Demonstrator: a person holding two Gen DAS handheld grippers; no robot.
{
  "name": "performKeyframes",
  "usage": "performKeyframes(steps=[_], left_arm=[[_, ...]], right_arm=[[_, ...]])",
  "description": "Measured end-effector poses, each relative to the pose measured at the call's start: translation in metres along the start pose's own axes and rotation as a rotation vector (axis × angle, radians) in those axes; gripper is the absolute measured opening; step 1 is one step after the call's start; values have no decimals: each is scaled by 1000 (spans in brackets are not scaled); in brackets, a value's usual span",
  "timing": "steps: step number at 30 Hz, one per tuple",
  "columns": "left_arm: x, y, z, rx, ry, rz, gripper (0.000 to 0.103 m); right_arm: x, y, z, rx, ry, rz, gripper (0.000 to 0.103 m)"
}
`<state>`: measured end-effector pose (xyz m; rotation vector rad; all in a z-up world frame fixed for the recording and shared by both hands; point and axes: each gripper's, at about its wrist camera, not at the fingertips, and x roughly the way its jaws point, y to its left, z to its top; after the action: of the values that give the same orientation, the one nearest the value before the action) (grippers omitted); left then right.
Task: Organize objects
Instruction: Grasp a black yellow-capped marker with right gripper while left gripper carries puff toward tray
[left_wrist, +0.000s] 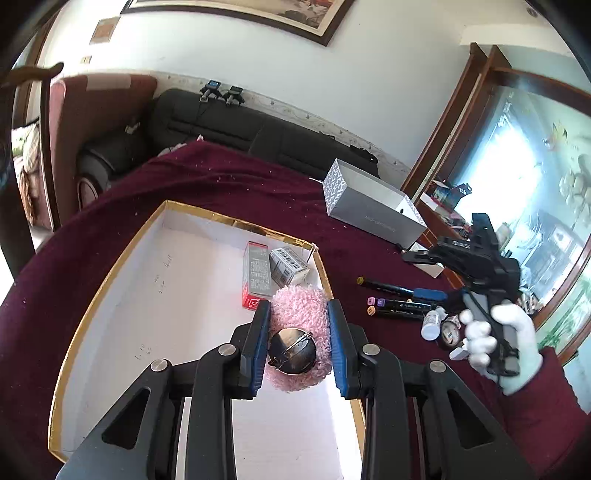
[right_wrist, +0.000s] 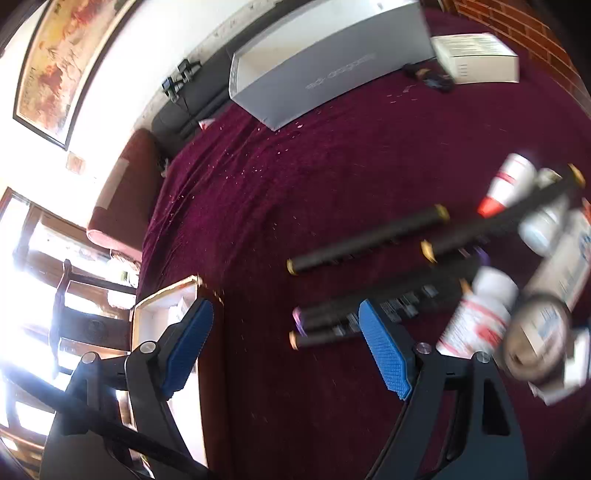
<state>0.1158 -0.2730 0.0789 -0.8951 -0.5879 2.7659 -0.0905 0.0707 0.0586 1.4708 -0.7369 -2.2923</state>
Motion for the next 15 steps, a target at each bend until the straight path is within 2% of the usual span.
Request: performKeyframes(steps=[4, 6, 8, 11, 12, 13, 15], left_arm=[[4, 10, 2, -21, 6, -15, 26], [6, 14, 3, -25, 12, -19, 26], [7, 18, 4, -30, 15, -23, 26], [10, 25, 5, -40, 27, -36, 26], [12, 27, 4, -44, 31, -40, 26], [12, 28, 4, -44, 32, -43, 26], [13, 28, 3, -39, 33, -41, 26]], right_arm=[[37, -2, 22, 59, 67, -97, 83], [59, -13, 29, 139, 116, -161, 81], [68, -18, 34, 174, 118, -195, 78], [74, -9, 48, 126, 92, -305, 77], [75, -5, 51, 109, 83, -337, 74], [78, -3, 54, 95, 75, -359, 65], [85, 4, 60, 48, 61, -399, 57]])
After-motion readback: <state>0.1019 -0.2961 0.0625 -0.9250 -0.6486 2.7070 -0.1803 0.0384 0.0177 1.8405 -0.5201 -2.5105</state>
